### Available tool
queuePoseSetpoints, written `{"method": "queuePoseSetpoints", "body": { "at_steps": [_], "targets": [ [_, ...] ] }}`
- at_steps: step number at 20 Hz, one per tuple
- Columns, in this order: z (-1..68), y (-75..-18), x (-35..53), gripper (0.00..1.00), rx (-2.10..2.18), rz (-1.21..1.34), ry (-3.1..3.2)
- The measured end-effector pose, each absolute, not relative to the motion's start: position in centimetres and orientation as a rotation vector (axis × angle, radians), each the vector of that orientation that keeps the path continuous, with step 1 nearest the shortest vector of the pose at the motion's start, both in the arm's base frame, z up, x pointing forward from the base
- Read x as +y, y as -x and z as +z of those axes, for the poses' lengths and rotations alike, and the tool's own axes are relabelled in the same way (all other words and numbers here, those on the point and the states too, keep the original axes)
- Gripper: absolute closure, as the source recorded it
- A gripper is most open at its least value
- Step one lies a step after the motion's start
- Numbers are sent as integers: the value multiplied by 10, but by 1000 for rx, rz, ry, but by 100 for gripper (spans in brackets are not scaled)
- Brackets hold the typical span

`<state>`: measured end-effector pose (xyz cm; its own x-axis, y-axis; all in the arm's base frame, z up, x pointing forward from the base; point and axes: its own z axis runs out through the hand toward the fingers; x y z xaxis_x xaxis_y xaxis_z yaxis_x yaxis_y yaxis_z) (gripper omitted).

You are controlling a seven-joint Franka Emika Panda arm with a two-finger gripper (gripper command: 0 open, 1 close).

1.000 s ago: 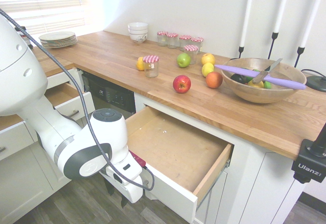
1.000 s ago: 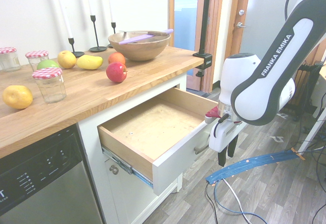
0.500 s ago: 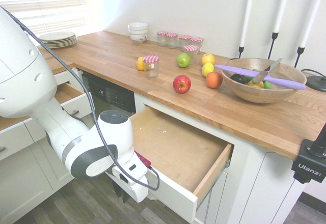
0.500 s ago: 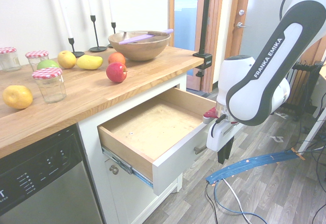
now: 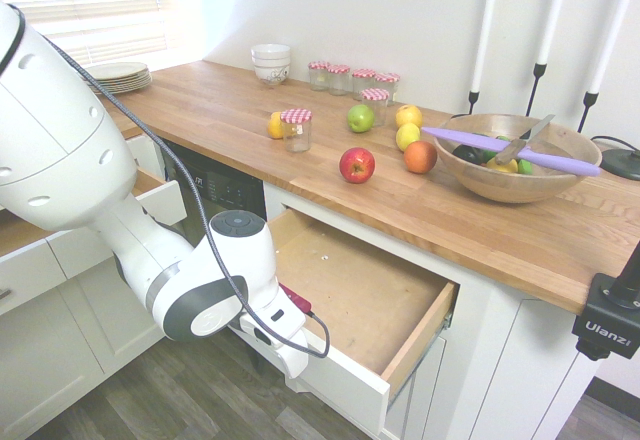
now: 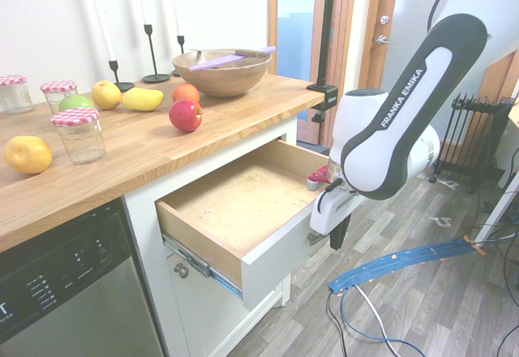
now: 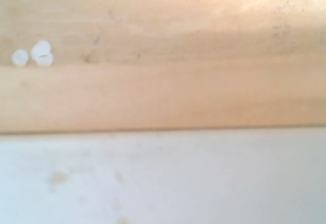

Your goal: Close the drawer

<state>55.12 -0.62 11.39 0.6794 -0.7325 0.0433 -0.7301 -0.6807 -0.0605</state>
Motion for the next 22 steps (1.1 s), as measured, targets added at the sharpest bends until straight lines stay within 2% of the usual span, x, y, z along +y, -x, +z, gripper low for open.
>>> {"method": "queuePoseSetpoints", "body": {
  "at_steps": [22],
  "targets": [
    [124,-672,0,100,1347,-334,2750]
  ]
}}
